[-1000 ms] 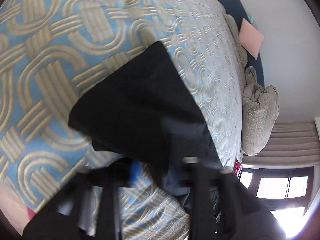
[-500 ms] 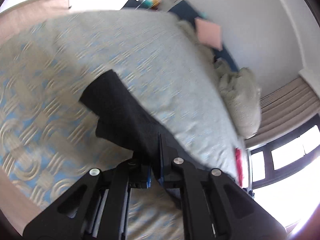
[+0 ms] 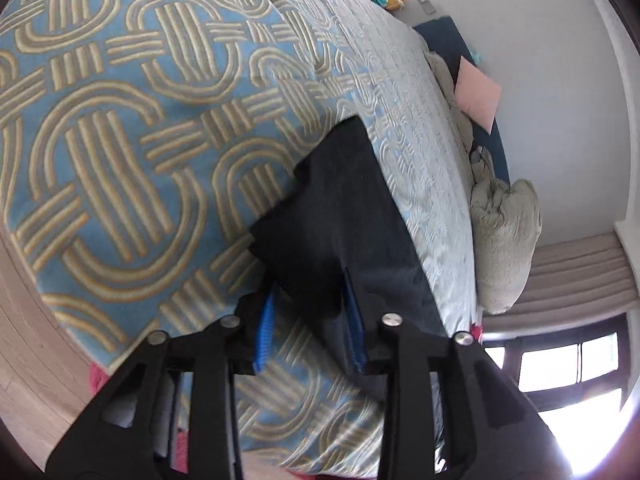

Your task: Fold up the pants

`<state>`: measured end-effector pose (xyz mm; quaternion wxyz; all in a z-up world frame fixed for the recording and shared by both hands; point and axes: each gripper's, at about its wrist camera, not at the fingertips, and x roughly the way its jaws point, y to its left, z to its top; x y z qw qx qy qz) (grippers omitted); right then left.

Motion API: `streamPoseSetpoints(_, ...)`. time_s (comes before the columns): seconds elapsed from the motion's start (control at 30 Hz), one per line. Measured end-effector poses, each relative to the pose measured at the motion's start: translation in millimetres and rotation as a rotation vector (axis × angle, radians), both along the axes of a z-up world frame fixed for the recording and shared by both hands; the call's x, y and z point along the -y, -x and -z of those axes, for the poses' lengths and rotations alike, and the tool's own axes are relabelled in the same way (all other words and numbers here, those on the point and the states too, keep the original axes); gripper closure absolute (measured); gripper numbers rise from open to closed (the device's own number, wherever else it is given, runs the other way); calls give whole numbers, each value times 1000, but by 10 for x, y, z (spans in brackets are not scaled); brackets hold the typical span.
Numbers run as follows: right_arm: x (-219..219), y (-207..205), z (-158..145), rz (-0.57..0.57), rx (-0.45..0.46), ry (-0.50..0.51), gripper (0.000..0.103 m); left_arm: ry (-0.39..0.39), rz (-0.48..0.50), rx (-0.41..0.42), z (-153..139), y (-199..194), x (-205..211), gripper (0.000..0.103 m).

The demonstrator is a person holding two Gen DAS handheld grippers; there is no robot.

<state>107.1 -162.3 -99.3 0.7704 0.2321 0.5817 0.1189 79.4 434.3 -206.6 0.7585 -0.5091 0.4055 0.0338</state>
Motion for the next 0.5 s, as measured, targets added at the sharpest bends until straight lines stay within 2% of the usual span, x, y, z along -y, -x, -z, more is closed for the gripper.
streamPoseSetpoints(0.03,-194,-54,-24,-51,10,5,73,7,-21,7,-2,-34,-24,59)
streamPoseSetpoints(0.1,-716,-255,-39,-173,8,37,69,-2,-41,2,29,-117,-3,58)
streamPoseSetpoints(0.13,-1005,-344,-28,-233,7,59,69,-31,-38,-9,17,-156,29,59)
streamPoseSetpoints(0.17,-1288,-407,-9,-289,11,81,69,-65,-29,-15,-11,-185,56,66)
streamPoseSetpoints(0.2,-1526,-435,-4,-338,16,102,68,-111,-24,-12,-57,-208,81,77)
streamPoseSetpoints(0.23,-1789,-505,22,-382,17,128,68,-192,6,7,-143,-232,150,89)
streamPoseSetpoints(0.37,-2616,-744,84,-507,2,156,68,-454,66,75,-397,-211,417,90)
streamPoseSetpoints(0.5,-3170,-1089,157,-565,-30,148,68,-656,157,172,-590,-204,756,90)
